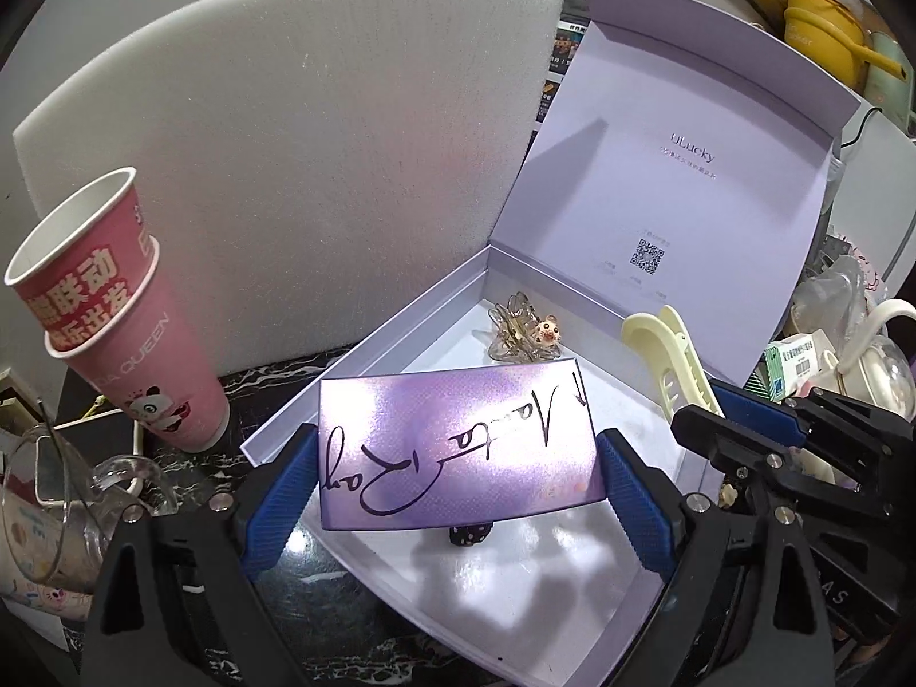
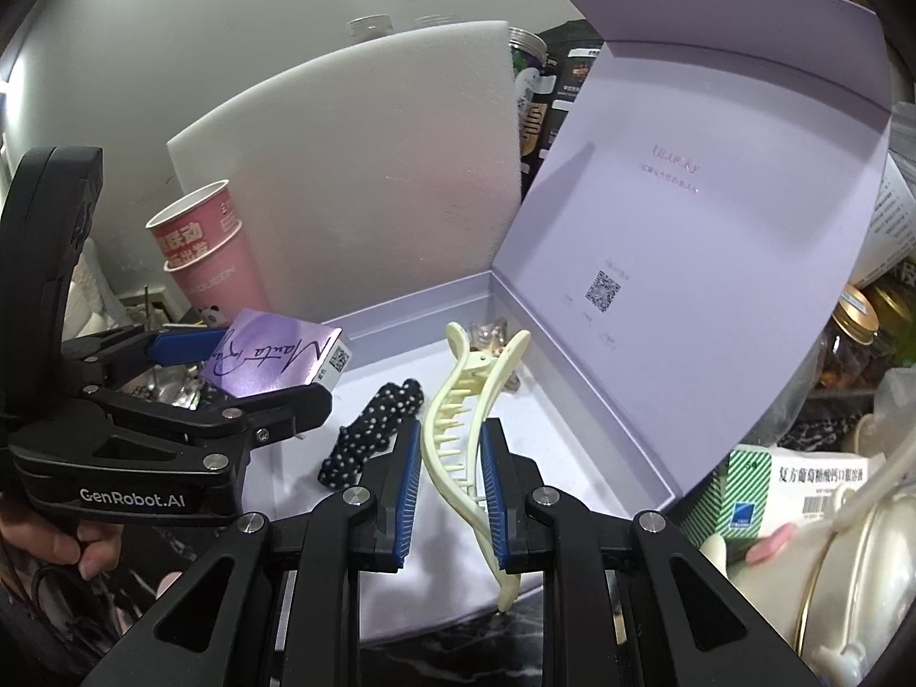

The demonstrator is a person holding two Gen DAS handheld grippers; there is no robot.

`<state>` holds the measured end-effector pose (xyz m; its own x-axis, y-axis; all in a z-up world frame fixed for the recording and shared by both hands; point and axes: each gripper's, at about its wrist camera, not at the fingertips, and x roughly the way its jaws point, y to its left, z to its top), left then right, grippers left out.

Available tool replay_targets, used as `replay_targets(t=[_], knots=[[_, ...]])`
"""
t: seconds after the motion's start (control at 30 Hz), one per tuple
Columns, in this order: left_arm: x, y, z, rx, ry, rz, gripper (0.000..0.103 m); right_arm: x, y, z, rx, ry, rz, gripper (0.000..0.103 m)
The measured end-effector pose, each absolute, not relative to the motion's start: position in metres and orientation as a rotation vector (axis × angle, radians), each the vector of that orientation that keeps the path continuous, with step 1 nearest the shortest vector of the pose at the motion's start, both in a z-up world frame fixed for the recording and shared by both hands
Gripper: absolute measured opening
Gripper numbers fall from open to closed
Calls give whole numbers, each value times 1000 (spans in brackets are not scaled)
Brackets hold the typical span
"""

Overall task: Organize rigid objects
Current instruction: 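Carry card box with left tool while right tool carries claw clip into the box, then lower and open left tool releasing card box while right tool releases claw clip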

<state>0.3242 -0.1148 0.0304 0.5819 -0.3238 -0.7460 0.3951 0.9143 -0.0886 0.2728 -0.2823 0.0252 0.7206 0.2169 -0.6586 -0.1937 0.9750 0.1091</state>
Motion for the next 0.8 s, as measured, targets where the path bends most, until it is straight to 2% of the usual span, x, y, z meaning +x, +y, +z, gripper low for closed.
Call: replay_targets(t=[0.8], knots=[[363, -124, 2, 145, 912, -383, 95, 304, -280, 5, 42, 753, 201, 21]])
